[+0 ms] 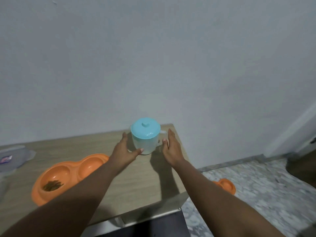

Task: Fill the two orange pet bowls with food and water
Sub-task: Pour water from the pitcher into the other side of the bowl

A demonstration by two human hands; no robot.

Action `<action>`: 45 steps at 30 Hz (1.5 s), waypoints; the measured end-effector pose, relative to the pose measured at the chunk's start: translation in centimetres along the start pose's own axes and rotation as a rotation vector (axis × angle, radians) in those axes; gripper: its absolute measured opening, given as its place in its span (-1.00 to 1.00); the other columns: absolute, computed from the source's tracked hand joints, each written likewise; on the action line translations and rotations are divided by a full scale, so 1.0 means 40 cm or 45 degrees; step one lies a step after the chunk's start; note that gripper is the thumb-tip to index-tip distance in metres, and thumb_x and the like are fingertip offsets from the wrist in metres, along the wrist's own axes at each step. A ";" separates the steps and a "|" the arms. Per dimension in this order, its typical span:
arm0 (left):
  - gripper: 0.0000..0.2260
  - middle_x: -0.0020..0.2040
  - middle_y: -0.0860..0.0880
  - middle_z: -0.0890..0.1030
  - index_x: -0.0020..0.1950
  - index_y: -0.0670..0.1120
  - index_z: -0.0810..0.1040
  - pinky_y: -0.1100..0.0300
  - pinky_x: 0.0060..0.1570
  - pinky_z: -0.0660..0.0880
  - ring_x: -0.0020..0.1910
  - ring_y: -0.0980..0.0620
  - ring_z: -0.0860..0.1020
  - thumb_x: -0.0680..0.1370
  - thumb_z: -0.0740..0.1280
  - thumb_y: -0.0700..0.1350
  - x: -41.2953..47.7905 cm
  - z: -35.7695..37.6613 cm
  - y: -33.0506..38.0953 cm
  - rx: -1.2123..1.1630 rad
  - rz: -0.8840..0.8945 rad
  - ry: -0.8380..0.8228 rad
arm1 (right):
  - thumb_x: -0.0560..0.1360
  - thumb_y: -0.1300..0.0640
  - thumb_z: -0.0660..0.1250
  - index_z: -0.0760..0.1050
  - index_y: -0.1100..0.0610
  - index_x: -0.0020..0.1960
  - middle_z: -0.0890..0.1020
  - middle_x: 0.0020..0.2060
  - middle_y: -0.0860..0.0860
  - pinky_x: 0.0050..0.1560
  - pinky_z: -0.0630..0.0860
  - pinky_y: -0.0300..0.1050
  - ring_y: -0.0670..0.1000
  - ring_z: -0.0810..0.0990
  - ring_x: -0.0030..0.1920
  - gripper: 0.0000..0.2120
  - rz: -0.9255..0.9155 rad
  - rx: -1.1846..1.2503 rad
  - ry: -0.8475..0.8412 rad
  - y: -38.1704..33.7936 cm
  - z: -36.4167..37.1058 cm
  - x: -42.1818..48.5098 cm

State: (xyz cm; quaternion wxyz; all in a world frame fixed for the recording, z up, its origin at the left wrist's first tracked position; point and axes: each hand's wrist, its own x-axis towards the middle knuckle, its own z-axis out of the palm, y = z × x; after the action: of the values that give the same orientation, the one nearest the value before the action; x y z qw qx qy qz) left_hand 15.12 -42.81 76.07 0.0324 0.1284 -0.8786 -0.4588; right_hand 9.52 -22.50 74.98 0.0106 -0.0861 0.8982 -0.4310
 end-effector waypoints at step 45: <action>-0.17 0.58 -0.20 0.22 0.56 -0.15 0.24 -0.05 0.55 0.14 0.59 -0.21 0.11 0.41 0.56 0.02 -0.146 -0.347 -0.329 0.377 0.003 -0.137 | 0.47 0.45 0.13 0.60 0.02 0.18 0.70 -0.10 0.03 0.07 0.56 -0.14 -0.07 0.65 -0.05 -0.51 -0.380 -0.087 0.244 -0.273 0.163 -0.051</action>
State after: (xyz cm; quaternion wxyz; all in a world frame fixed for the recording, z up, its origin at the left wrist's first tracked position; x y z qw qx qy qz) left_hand 25.77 -59.59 73.72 -0.0334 0.1058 -0.9373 -0.3304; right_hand 13.71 -33.90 79.25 -0.1420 -0.1772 0.8864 -0.4034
